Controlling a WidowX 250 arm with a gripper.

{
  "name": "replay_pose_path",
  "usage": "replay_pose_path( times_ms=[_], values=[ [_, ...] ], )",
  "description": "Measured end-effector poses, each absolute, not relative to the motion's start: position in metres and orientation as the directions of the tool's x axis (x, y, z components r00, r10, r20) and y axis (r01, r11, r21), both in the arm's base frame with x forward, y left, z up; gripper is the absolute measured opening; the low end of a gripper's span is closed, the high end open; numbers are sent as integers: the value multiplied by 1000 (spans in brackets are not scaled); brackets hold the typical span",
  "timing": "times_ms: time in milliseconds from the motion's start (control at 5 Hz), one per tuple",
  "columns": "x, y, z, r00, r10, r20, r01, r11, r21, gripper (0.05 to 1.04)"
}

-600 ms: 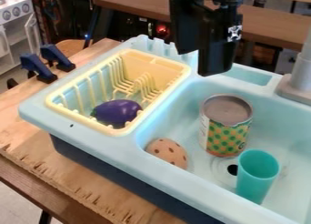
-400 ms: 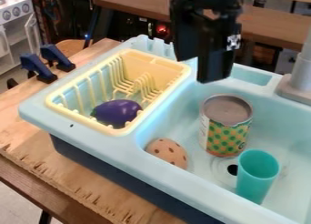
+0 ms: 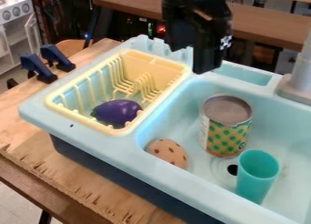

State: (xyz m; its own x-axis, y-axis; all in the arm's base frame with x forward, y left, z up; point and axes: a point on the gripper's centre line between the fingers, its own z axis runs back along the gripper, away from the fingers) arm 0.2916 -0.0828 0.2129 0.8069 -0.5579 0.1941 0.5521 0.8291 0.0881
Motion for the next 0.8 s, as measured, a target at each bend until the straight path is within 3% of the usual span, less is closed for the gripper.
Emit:
replay_pose_path(
  times_ms=[600,800],
  values=[
    [328,-87,177,917,-395,60,371,897,240,1003],
    [339,-84,174,943,-332,-15,319,891,323,1003]
  ],
)
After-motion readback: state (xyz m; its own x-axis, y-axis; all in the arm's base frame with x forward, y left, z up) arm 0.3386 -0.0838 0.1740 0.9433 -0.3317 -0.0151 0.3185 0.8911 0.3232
